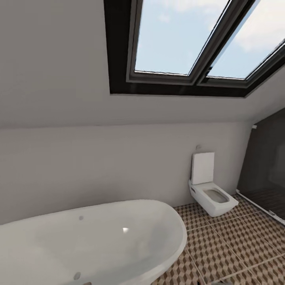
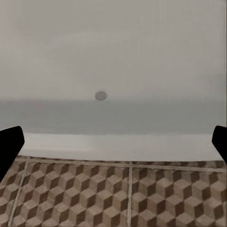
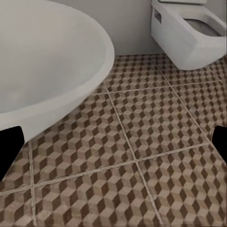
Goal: Take the four mousetraps from the cabinet in the bathroom and place them on the bathroom floor. Make sure all four end up on the same floor surface, and ensure that at least two of them are either under or directly next to the same bathroom sink.
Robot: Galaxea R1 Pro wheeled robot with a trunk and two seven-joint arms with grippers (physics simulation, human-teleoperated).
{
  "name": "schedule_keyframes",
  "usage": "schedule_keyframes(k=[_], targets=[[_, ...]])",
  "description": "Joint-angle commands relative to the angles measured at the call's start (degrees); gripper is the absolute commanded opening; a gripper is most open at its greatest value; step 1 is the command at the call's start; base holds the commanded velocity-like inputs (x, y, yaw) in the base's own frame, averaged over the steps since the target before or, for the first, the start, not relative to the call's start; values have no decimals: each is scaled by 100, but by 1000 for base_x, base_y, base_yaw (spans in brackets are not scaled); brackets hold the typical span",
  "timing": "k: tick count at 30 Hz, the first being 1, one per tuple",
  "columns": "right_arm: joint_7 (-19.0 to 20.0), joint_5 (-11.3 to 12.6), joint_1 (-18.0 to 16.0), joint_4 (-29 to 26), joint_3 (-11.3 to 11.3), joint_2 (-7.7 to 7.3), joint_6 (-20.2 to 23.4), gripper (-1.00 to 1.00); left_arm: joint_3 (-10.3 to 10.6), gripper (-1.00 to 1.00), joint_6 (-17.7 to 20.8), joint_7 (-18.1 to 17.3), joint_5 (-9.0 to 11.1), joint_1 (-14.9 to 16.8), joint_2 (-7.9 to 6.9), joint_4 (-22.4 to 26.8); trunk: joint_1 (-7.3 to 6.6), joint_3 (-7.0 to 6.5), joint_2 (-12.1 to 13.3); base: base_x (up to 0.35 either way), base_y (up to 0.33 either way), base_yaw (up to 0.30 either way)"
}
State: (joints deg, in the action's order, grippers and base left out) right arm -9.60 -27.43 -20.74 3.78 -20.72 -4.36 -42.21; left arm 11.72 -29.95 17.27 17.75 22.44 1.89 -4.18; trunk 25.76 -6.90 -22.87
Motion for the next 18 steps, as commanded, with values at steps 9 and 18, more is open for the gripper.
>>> schedule_keyframes(k=[9, 18], targets=[[-27, -60, -9, 26, -29, 2, -24, 100, 49, 100, -28, -19, 27, 6, 7, -22, 3, -23, -5, 0, 0, -259], [-7, -60, -9, 26, -29, 5, -32, 100, 49, 100, -28, -22, 27, 8, 8, -22, 3, -48, -5, 0, 0, -274]])
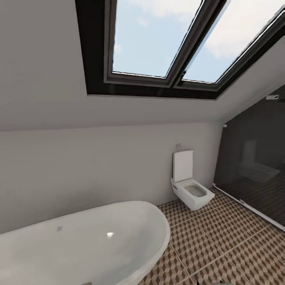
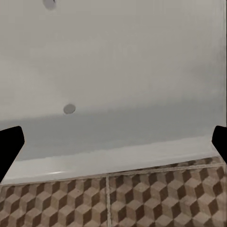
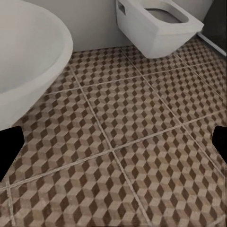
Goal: Take the four mousetraps from the cabinet in the bathroom and place them on the bathroom floor. Make sure all four end up on the same floor surface, and ensure that at least two of them are either under or directly next to the same bathroom sink.
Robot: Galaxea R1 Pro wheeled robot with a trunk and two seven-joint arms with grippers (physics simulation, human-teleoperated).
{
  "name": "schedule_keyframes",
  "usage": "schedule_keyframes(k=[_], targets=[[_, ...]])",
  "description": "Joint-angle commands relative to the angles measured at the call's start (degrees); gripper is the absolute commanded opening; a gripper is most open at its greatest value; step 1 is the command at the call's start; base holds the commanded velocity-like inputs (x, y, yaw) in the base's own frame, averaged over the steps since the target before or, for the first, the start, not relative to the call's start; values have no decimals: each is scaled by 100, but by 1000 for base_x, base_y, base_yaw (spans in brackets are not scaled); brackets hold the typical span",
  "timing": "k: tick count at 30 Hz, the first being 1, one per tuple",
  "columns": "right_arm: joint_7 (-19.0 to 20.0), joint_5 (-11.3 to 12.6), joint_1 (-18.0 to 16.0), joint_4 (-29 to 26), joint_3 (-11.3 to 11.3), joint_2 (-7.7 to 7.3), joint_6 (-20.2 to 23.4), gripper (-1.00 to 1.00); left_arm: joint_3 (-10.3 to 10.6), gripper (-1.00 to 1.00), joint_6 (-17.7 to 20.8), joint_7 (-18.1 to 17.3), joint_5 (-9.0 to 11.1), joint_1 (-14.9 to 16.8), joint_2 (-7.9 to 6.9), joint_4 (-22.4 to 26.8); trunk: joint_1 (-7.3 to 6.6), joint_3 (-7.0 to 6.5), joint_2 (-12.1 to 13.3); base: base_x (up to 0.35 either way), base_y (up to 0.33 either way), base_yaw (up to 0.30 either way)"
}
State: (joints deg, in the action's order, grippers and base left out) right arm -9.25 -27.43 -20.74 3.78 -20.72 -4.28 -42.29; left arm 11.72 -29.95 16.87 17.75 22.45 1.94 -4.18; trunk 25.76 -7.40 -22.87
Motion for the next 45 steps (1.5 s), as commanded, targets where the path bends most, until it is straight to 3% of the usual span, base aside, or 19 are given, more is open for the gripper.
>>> schedule_keyframes(k=[1, 4, 20, 33, 45], targets=[[-40, -60, -9, 26, -29, -3, -25, 100, 49, 100, -28, 18, 27, 6, 3, -22, 3, -1, -5, 0, 0, -287], [-39, -60, -9, 26, -29, -3, -25, 100, 49, 100, -28, 18, 27, 6, 3, -22, 3, -10, -5, 0, 0, -288], [8, -49, -9, 27, -24, 395, -17, 100, 50, 100, -19, -8, 42, -153, 519, -29, 3, -10, -5, 0, 0, 0], [-44, -41, -9, 26, -29, 417, -24, 100, 49, 100, -18, -8, 44, -170, 520, -27, 3, -10, -5, 0, 0, -18], [-41, -33, -9, 26, -51, 403, -20, 100, 49, 100, -18, -8, 44, -170, 519, -22, 3, -10, -5, 0, 0, -231]])
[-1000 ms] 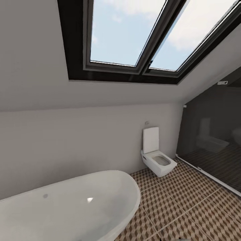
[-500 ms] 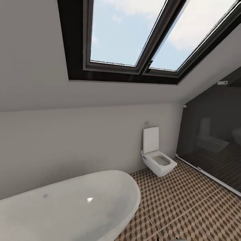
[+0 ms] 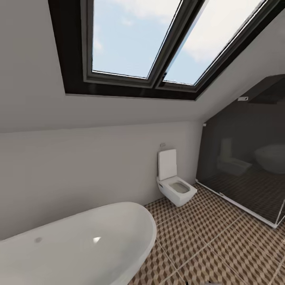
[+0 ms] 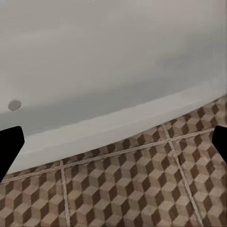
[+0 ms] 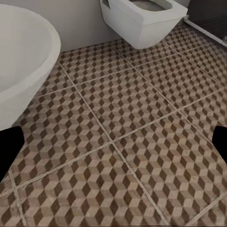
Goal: Take the four mousetraps from the cabinet in the bathroom and place them on the bathroom floor. Make sure all four end up on the same floor surface, and ensure that at least two of them are either under or directly next to the same bathroom sink.
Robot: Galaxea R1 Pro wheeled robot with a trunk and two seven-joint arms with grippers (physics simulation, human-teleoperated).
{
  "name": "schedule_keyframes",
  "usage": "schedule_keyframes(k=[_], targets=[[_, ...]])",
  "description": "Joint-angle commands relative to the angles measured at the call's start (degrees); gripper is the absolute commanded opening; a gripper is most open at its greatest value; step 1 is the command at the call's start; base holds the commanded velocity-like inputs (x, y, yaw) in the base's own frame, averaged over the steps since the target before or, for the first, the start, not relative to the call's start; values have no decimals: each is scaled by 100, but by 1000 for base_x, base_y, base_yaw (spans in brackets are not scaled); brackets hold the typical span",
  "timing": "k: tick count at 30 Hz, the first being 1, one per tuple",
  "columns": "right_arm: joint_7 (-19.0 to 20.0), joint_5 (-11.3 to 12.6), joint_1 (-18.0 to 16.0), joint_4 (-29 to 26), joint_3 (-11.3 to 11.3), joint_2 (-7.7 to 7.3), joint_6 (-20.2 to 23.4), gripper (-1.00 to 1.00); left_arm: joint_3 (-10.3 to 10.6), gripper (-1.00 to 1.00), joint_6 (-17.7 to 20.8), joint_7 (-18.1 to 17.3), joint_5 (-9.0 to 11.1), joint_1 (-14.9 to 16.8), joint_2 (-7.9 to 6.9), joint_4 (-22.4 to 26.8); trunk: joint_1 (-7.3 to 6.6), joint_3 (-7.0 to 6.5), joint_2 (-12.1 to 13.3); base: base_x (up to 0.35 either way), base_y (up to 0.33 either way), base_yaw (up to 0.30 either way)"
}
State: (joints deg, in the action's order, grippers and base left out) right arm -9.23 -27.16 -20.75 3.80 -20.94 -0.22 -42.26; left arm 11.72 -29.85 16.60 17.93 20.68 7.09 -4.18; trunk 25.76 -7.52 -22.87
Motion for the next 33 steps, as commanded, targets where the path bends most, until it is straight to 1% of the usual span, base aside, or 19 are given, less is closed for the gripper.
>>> schedule_keyframes(k=[1, 33], targets=[[-44, -61, -8, 24, -30, -3, -23, 100, 49, 100, -26, 18, 27, 7, 3, -21, 3, 3, -5, 0, 0, -269], [-53, -61, -8, 24, -28, -4, -23, 100, 49, 100, -21, 18, 19, 7, 3, -22, 3, 3, -5, 0, 0, -271]])
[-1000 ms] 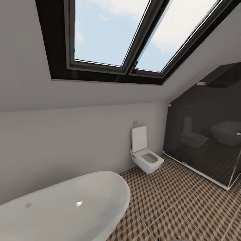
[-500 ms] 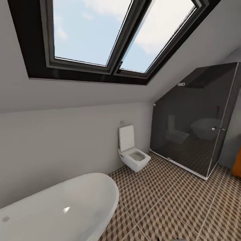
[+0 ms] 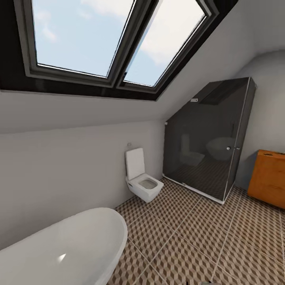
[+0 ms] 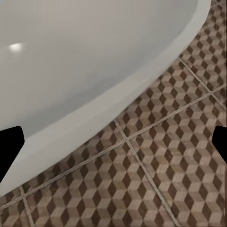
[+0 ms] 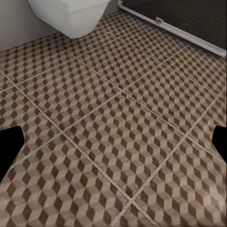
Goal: Take the four mousetraps from the cabinet in the bathroom and place them on the bathroom floor. Make sure all four end up on the same floor surface, and ensure that at least two of them are either under or directly next to the same bathroom sink.
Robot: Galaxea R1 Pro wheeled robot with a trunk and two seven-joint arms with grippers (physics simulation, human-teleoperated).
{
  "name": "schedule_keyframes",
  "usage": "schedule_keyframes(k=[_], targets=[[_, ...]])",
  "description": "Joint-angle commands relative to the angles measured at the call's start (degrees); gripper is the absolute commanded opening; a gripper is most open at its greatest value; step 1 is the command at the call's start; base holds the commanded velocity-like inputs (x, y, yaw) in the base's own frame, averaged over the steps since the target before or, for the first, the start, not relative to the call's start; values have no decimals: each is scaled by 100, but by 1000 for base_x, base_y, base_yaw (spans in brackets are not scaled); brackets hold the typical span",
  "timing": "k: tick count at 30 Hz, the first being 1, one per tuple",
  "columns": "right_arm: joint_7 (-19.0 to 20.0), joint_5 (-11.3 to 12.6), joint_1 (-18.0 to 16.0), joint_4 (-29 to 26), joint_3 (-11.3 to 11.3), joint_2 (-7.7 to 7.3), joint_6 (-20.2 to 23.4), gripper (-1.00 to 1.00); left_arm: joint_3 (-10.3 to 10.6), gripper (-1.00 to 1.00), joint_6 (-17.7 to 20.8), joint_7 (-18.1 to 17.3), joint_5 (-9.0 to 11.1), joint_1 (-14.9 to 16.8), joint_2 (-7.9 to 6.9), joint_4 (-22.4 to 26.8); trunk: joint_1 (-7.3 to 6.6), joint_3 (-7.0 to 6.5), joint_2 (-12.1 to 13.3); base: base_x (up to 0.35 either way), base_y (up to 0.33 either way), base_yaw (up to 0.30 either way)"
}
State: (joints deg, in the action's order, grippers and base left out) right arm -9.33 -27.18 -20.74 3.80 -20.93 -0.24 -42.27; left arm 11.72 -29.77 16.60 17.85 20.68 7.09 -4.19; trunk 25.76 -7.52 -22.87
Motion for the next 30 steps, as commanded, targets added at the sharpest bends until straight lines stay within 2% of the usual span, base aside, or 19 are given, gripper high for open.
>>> schedule_keyframes(k=[1, 30], targets=[[-43, -60, -9, 25, -30, -3, -24, 100, 49, 100, -29, 18, 28, 7, 3, -21, 3, 3, -5, 0, 0, -272], [-52, -60, -9, 25, -34, -3, -27, 100, 49, 100, -29, 18, 26, 7, -5, -21, 3, 3, -5, 0, 0, -272]])
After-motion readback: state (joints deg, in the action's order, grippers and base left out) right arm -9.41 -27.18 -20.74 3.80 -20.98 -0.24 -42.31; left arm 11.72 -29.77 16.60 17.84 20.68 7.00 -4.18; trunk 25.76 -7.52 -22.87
